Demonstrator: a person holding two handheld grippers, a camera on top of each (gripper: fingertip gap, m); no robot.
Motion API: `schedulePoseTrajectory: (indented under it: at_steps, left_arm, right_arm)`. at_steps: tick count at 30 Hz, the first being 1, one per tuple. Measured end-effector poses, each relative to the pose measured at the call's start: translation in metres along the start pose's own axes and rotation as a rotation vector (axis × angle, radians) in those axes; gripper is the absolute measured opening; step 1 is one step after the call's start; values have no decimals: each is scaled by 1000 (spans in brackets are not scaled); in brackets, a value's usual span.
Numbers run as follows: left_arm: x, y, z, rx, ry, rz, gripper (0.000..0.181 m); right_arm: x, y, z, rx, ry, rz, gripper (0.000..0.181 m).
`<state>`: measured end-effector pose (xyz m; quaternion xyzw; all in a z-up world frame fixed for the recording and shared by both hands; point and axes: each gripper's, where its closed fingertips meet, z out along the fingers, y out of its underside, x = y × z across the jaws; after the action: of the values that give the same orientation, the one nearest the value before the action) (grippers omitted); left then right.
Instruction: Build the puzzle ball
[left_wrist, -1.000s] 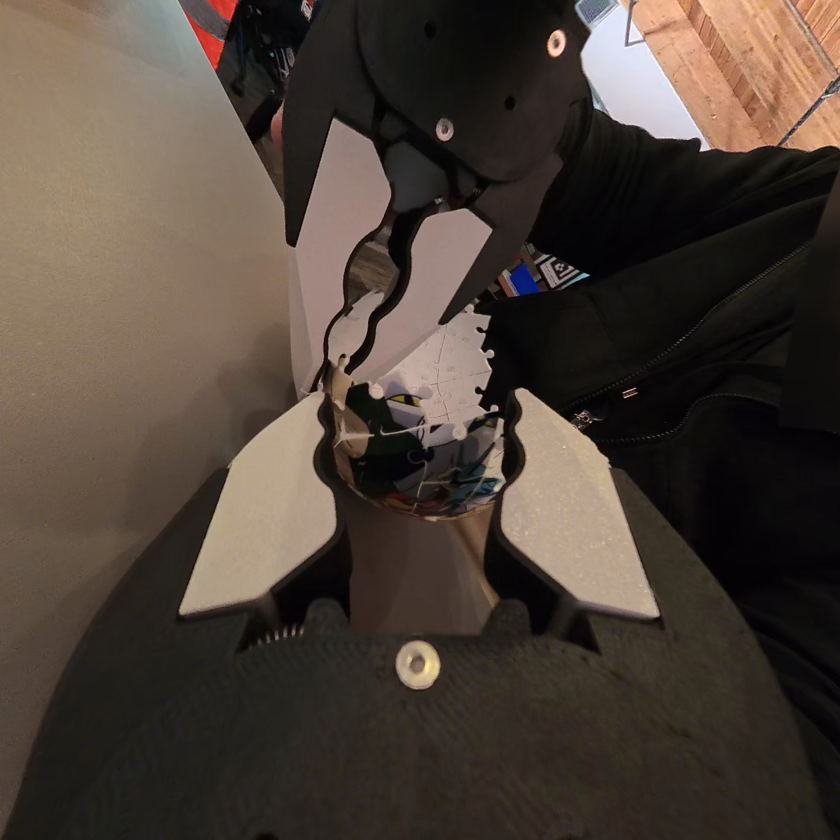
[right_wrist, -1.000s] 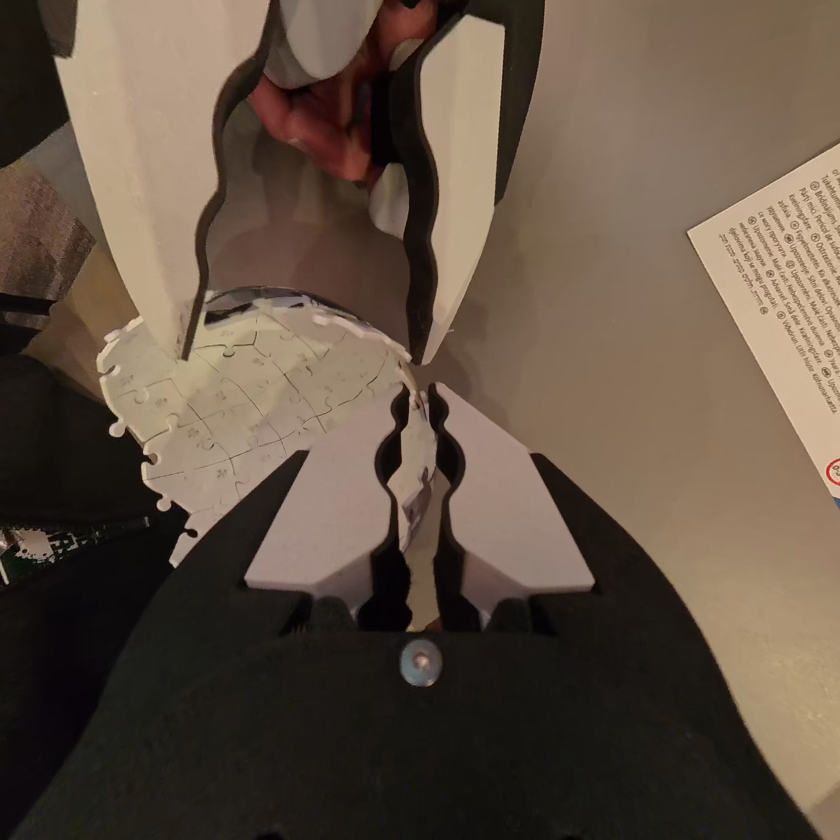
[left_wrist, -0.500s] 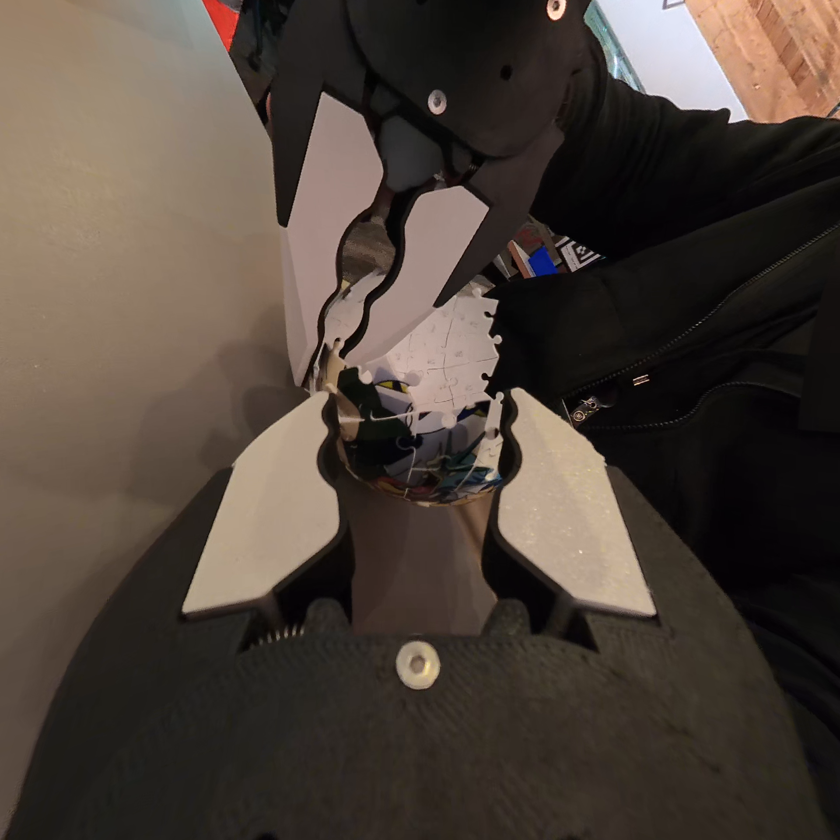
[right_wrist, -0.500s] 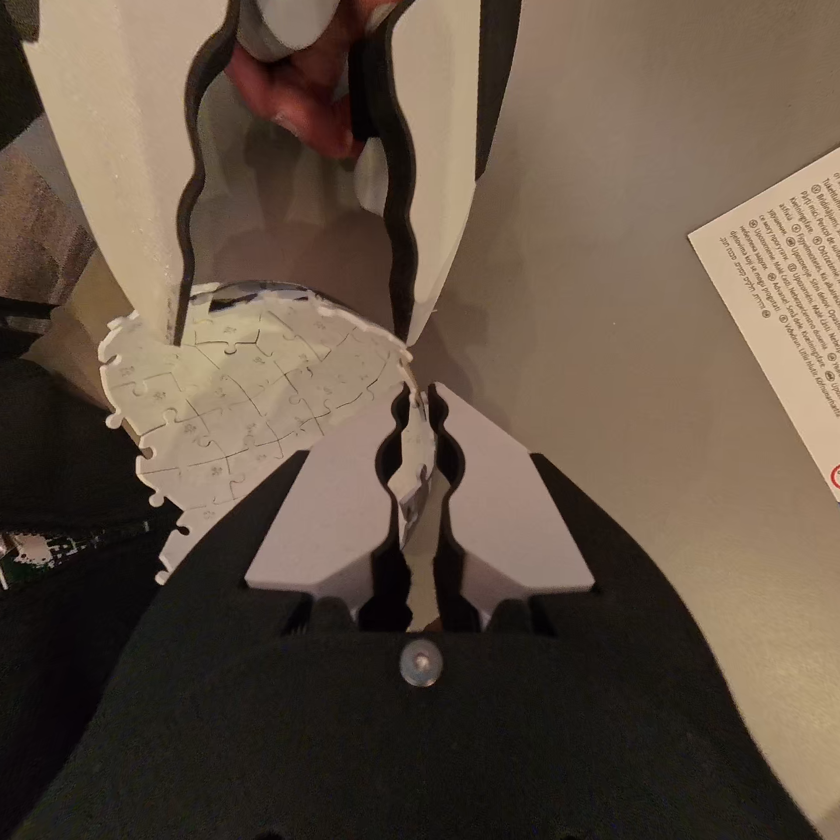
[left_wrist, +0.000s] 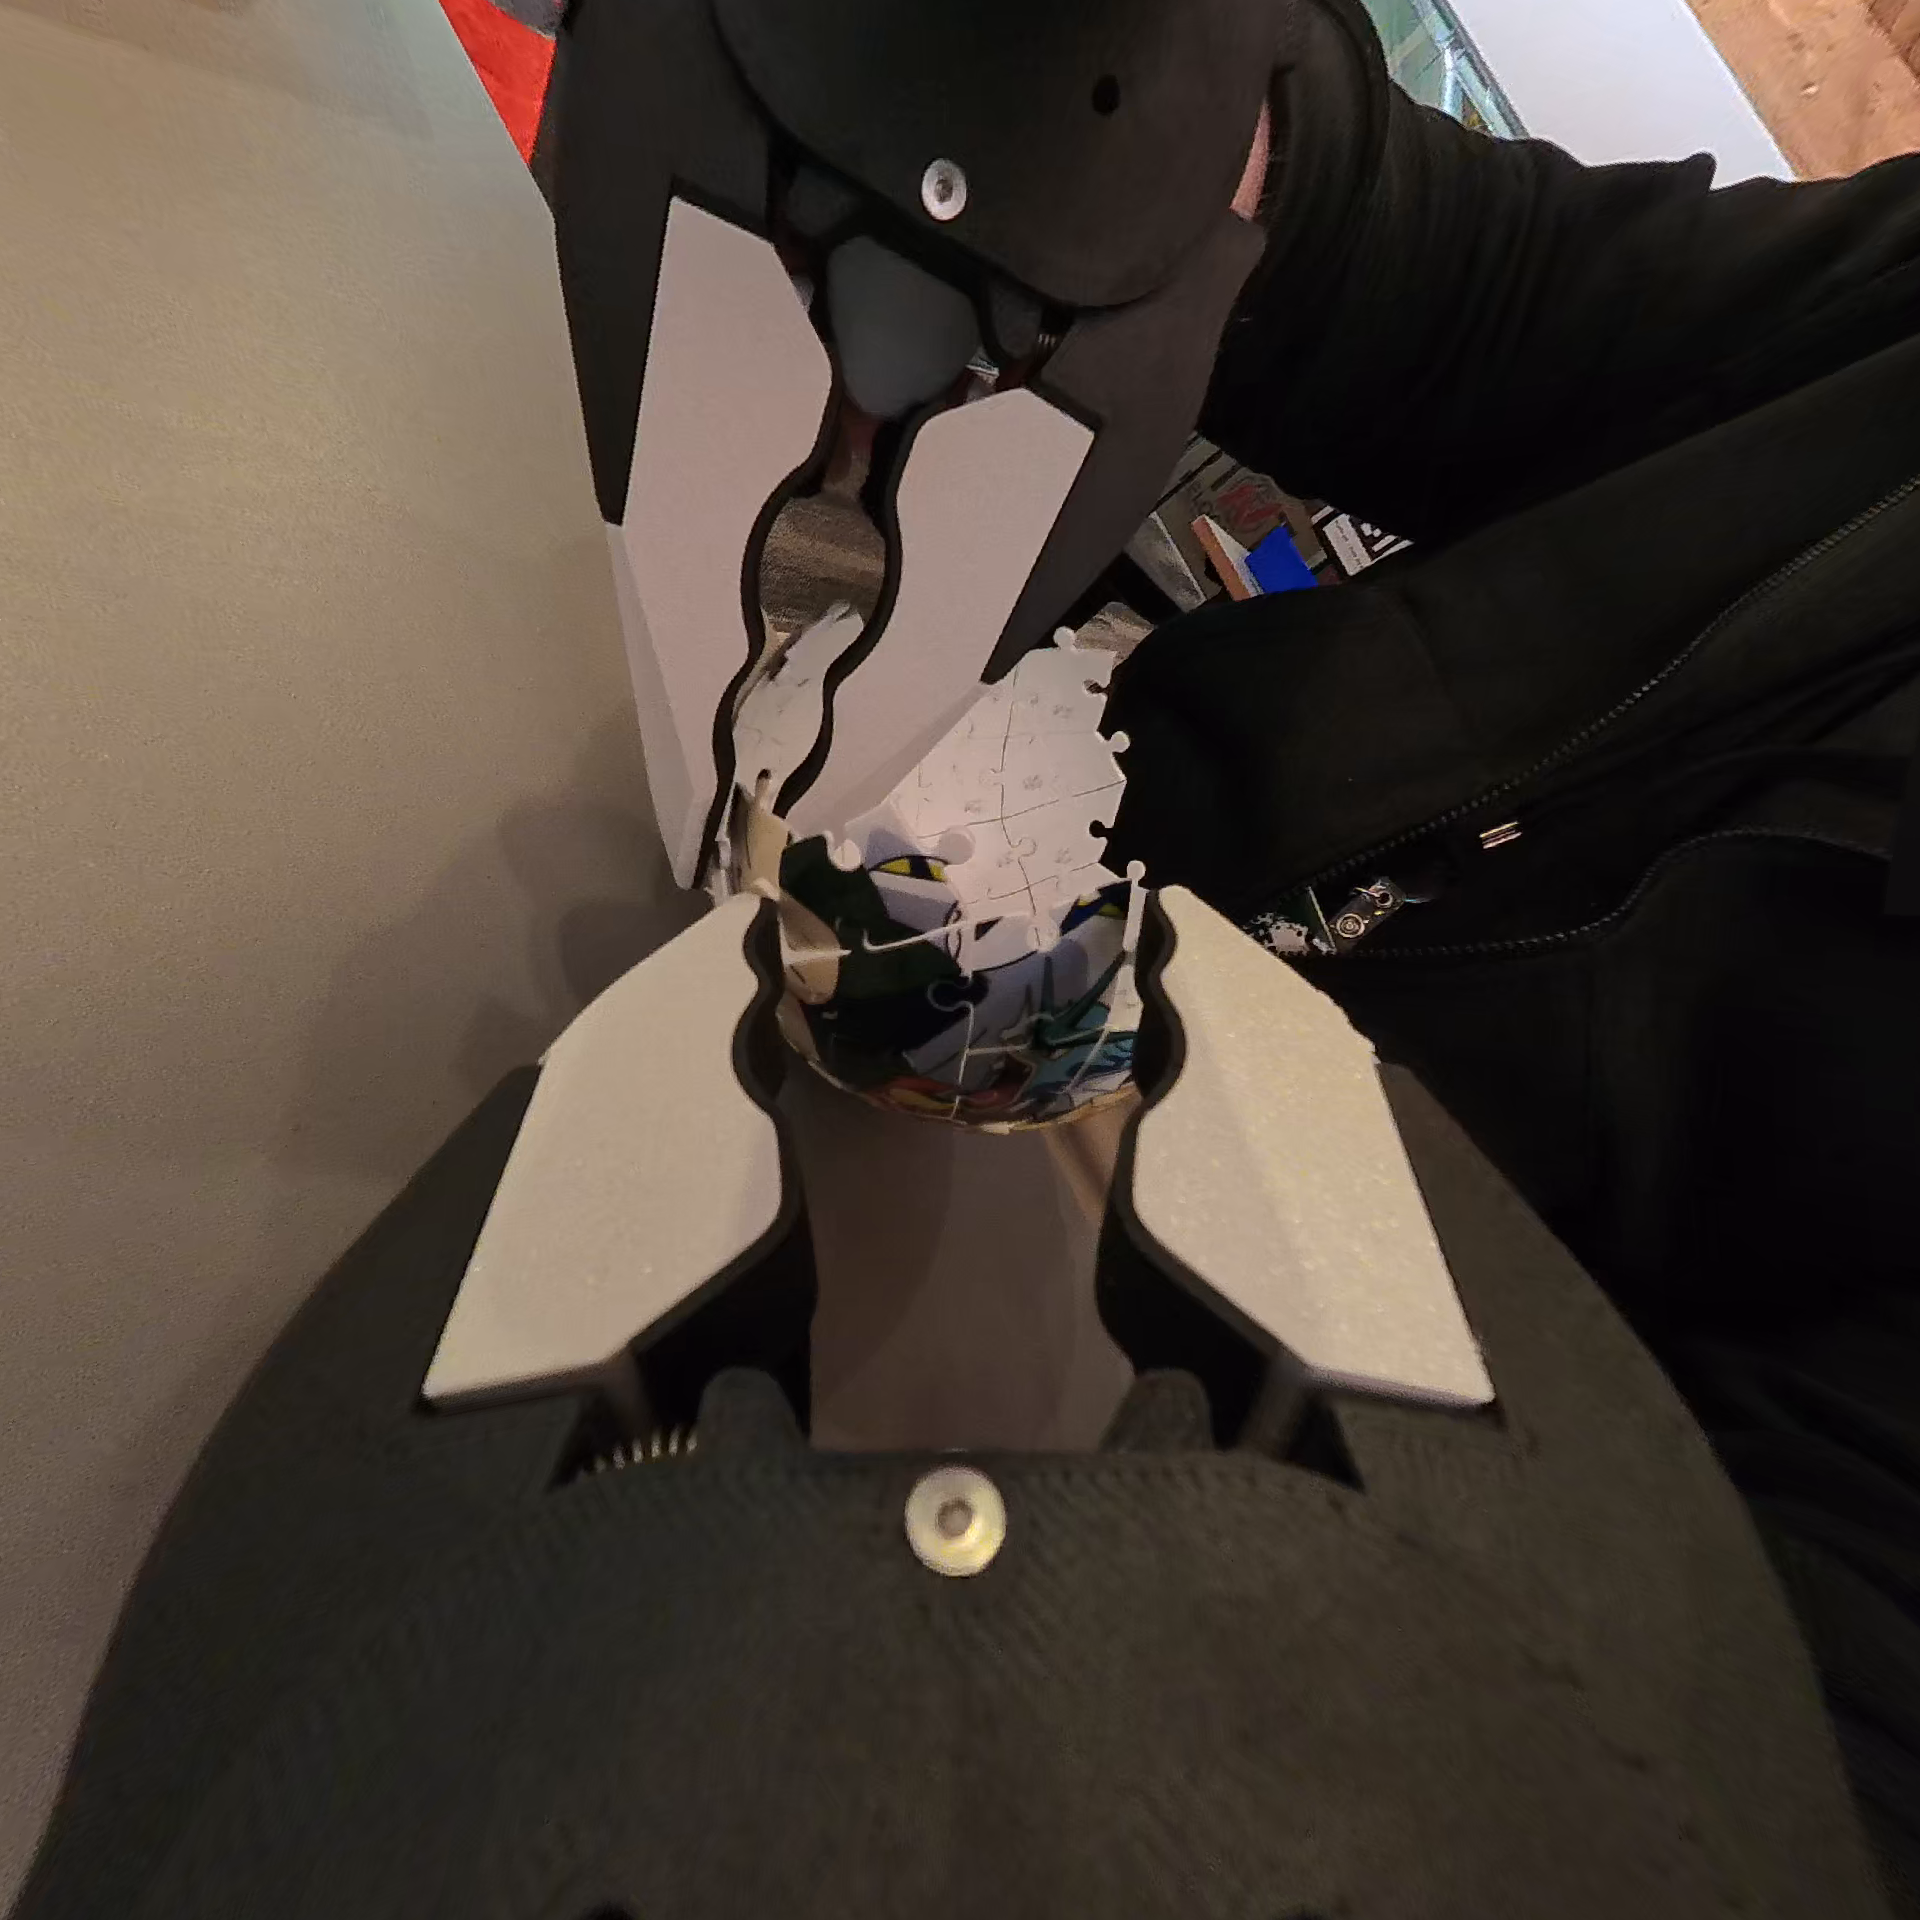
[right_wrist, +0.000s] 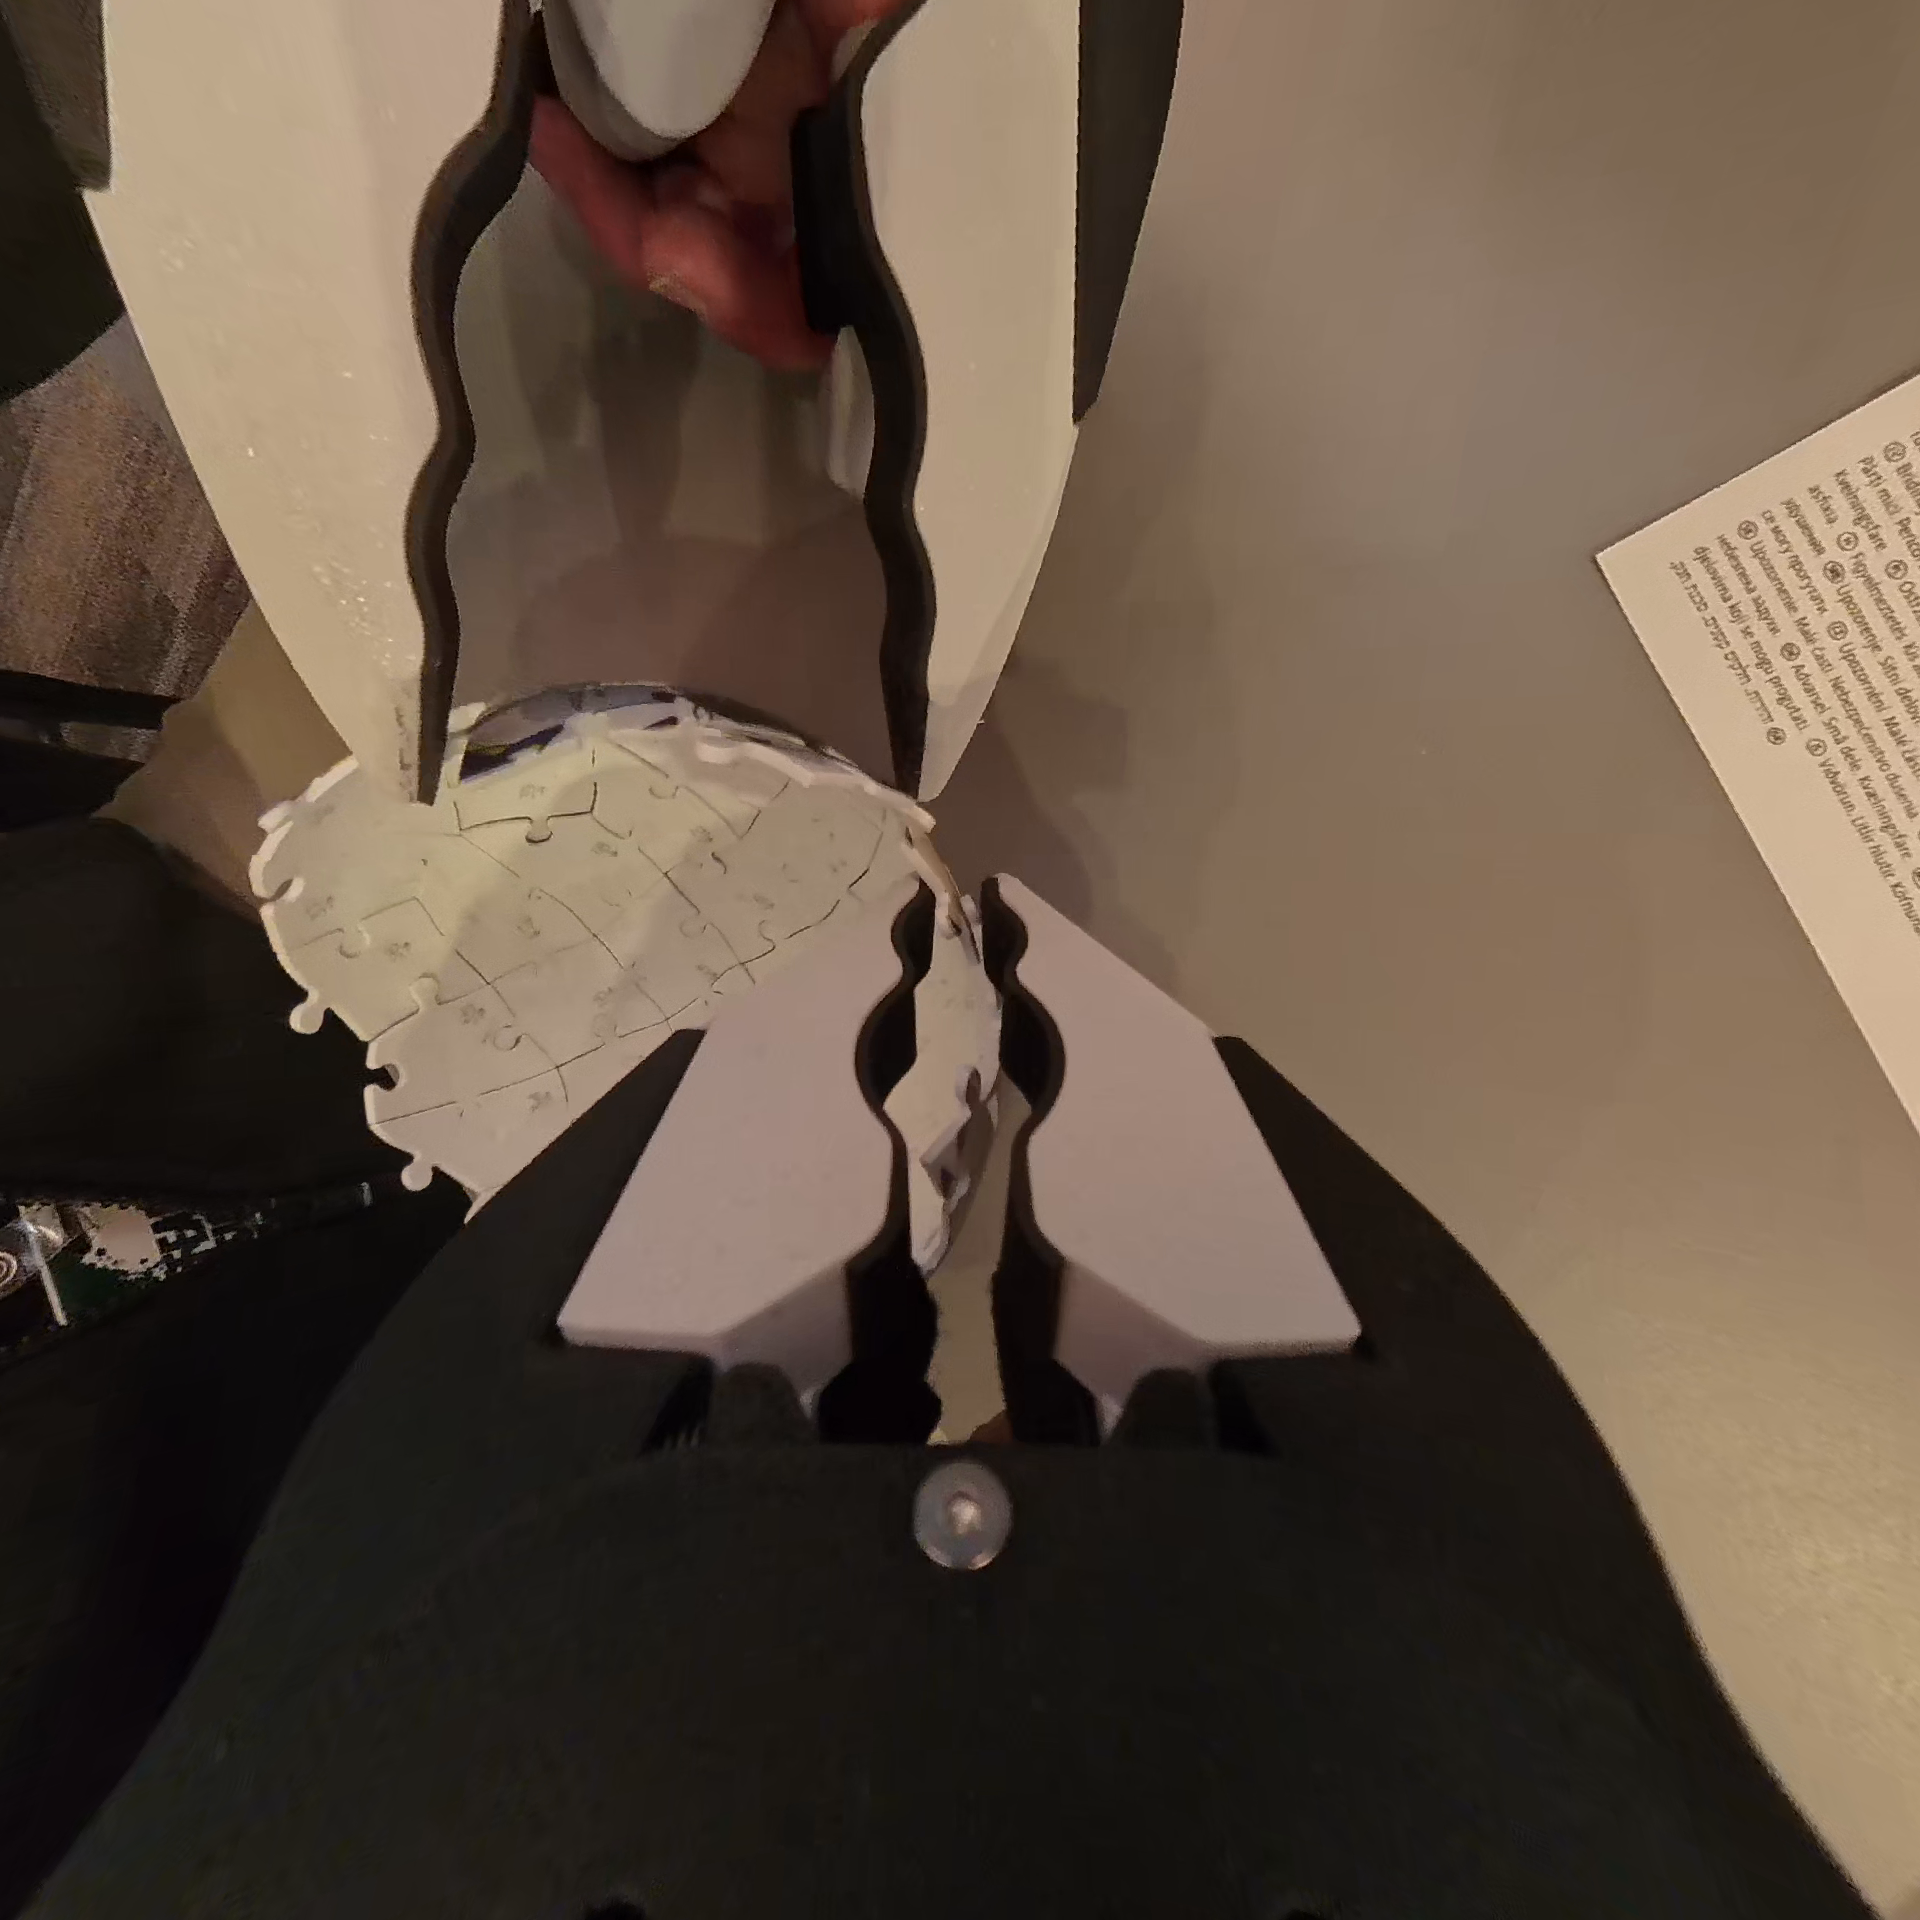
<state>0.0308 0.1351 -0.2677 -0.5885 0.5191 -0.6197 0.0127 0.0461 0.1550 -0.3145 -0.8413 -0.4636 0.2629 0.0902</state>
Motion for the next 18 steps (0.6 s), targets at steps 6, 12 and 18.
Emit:
schedulePoseTrajectory:
  at_steps: [6,12,18]
  left_arm:
    - [3,-1,0,-11,-14,24,65]
    - [4,0,1,-24,-21,34,65]
    - [3,1,2,-43,-41,41,66]
  right_arm:
    - [-3,-1,-2,-3,-4,-11,7]
    - [-6,-3,-3,0,-11,-15,7]
    - [-5,-4,-2,4,1,-14,7]
